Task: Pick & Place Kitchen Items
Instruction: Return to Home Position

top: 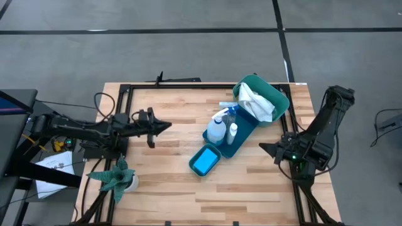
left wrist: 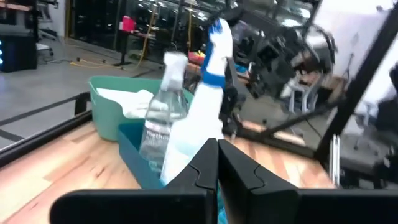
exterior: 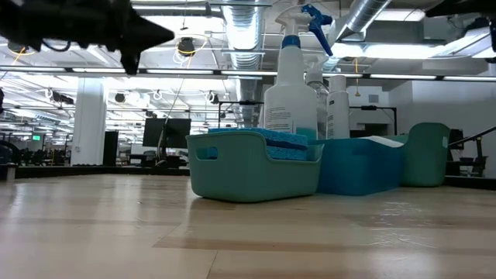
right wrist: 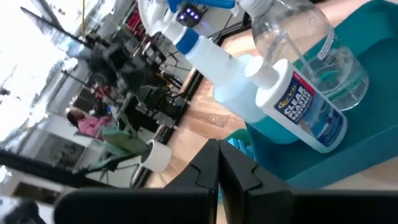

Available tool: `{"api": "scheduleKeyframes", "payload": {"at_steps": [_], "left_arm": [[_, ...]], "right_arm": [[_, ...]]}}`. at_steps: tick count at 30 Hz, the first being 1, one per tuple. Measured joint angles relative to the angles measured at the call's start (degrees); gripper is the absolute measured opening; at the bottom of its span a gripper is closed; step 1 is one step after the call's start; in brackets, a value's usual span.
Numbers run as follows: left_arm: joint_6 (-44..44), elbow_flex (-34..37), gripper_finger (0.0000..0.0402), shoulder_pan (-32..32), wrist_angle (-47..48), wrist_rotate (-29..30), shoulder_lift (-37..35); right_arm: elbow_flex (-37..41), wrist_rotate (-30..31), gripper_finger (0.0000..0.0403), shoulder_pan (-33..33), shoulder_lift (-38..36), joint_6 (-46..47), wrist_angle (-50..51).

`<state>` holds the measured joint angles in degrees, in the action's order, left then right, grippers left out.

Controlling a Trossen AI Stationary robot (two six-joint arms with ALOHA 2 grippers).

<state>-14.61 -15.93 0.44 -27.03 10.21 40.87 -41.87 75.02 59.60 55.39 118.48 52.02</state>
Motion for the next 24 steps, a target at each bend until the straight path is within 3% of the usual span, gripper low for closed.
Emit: {"api": "scheduleKeyframes", "payload": {"at_steps": [7, 15, 24], "left_arm": [[5.38, 8.8, 0.0001, -3.5, -5.01, -1.64, -8.17], [7.05, 15.1, 0.0001, -3.6, -4.58, -4.38, -23.84], [8.44, 15.52, 0.0001, -3.27, 14.87, -4.52, -40.9]], "right_arm": [[0.0, -1.32, 0.0, -4.77, 0.22, -6.39, -9.33], [0.0, -1.75, 0.0, -9.18, 0.22, -15.89, -20.32], [0.0, -4.79, 0.0, -13.73, 0.22, -16.48, -21.27]]}}
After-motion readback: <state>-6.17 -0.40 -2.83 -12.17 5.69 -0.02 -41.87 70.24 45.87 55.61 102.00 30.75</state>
